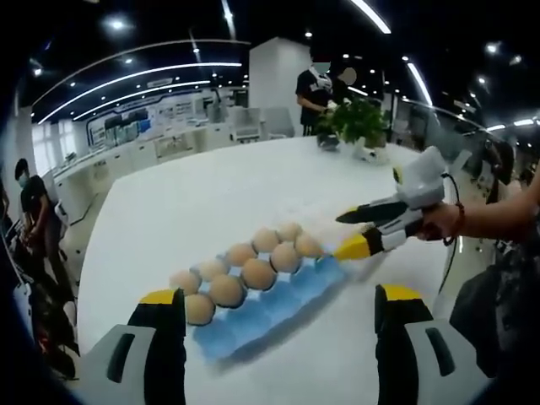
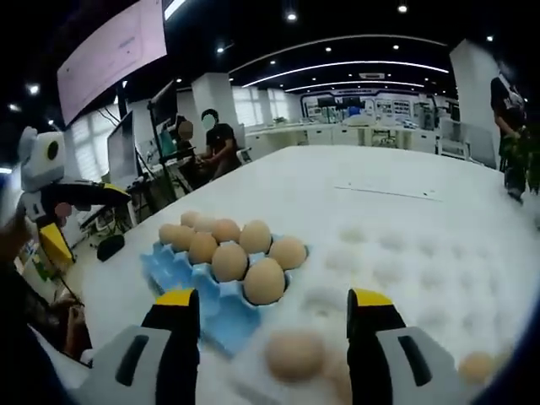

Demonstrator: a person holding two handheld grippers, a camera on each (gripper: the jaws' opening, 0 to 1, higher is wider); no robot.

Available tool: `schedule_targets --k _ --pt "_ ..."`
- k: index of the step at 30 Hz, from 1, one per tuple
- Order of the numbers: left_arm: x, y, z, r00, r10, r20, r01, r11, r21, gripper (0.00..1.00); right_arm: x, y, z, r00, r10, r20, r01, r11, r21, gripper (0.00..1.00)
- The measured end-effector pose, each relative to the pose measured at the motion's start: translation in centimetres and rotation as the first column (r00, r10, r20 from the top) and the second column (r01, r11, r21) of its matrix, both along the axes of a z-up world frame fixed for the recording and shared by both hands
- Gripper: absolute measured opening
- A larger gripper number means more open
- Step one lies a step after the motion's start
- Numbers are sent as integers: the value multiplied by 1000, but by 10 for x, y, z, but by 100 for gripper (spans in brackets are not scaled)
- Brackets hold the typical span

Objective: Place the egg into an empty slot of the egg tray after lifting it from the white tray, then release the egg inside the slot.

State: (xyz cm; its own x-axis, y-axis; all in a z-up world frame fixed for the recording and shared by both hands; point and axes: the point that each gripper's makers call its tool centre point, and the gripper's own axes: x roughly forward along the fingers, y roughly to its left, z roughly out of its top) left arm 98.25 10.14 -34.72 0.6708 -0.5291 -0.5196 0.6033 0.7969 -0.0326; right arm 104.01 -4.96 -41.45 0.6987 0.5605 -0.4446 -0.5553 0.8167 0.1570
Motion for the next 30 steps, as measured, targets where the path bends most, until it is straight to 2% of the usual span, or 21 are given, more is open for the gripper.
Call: schedule_targets --k 9,12,17,21,23,26,27,30 --pt "-1 -1 1 1000 -1 2 1 1000 -4 95 -9 -2 -1 999 -28 41 27 1000 15 68" --pt "-2 -1 2 1000 -3 4 3 1000 -7 95 -8 -8 -1 996 -58 67 58 998 2 62" --pt "-3 -1 2 1000 -3 3 3 1000 -4 95 -10 -11 1 989 -98 113 99 995 -4 58" --pt "-4 -1 2 1000 -6 1 6 1000 -6 95 -10 -17 1 972 -147 185 158 986 -50 46" --pt "-5 -1 2 1000 -9 0 9 1000 -4 95 -12 -15 -1 970 -155 188 169 984 -56 45" --pt "-6 -1 1 1000 -11 -1 11 1000 0 95 -17 -10 -9 972 -195 129 202 978 -44 45" --pt "-6 -1 1 1000 -11 -1 11 1000 1 95 -14 -10 -5 966 -199 166 210 977 -46 45" --pt "-7 1 1 1000 -9 -1 9 1000 4 94 -13 -15 -6 958 -234 164 246 967 -60 42"
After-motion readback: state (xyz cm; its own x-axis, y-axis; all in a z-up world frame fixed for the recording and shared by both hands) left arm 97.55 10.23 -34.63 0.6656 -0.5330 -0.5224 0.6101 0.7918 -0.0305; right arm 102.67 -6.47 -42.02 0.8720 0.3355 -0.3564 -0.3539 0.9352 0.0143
